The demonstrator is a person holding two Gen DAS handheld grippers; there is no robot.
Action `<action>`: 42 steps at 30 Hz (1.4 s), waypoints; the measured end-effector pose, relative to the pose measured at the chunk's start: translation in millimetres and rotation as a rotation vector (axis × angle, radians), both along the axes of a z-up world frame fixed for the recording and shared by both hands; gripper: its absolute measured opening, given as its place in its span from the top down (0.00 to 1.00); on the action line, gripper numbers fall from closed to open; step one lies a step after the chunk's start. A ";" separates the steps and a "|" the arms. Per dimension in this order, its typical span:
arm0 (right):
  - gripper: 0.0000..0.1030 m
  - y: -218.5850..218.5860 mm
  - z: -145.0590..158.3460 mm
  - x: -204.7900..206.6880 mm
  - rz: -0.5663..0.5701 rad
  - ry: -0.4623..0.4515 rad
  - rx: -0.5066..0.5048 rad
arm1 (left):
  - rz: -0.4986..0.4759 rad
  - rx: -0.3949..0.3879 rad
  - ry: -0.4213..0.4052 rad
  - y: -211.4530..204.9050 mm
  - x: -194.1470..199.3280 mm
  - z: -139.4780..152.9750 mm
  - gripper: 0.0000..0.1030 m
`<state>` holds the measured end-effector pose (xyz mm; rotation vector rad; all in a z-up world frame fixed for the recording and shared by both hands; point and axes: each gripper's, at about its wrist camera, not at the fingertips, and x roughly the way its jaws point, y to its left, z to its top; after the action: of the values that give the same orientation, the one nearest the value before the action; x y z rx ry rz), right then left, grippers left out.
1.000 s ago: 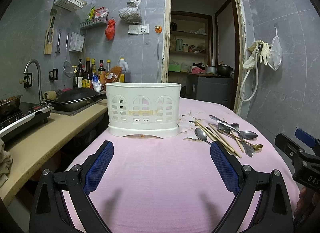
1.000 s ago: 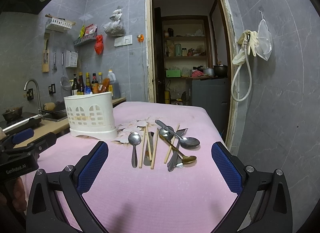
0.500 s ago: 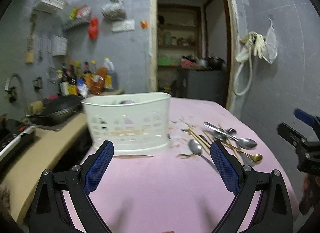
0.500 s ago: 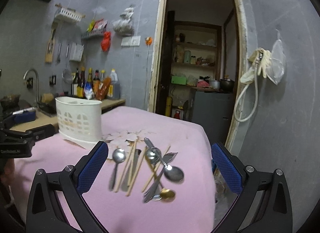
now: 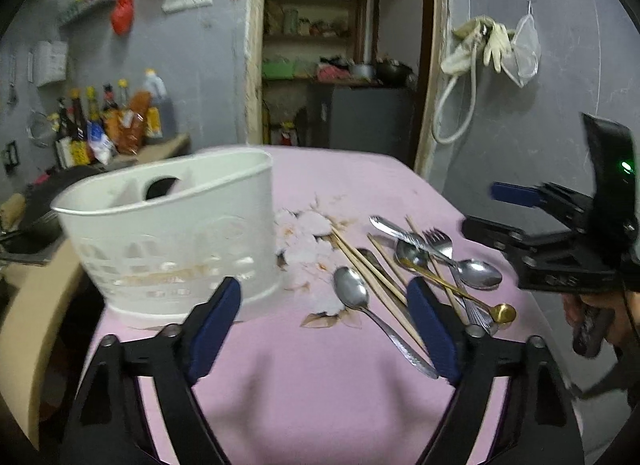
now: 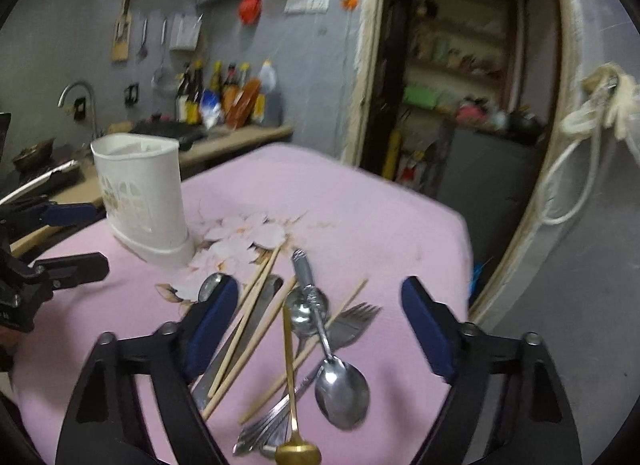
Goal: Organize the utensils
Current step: 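Grasp a silver knife with the left tool while the right tool grasps an ornate silver spoon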
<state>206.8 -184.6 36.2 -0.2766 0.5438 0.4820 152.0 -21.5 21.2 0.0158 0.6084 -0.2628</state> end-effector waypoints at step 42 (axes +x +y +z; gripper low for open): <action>0.88 65.7 -55.2 94.2 0.112 0.232 -0.277 | -0.038 -0.148 0.359 11.2 100.0 -57.7 0.98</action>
<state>301.0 -118.9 -18.9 -0.5222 0.8272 0.5508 252.1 -10.3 -36.5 -0.1653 0.9445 -0.3506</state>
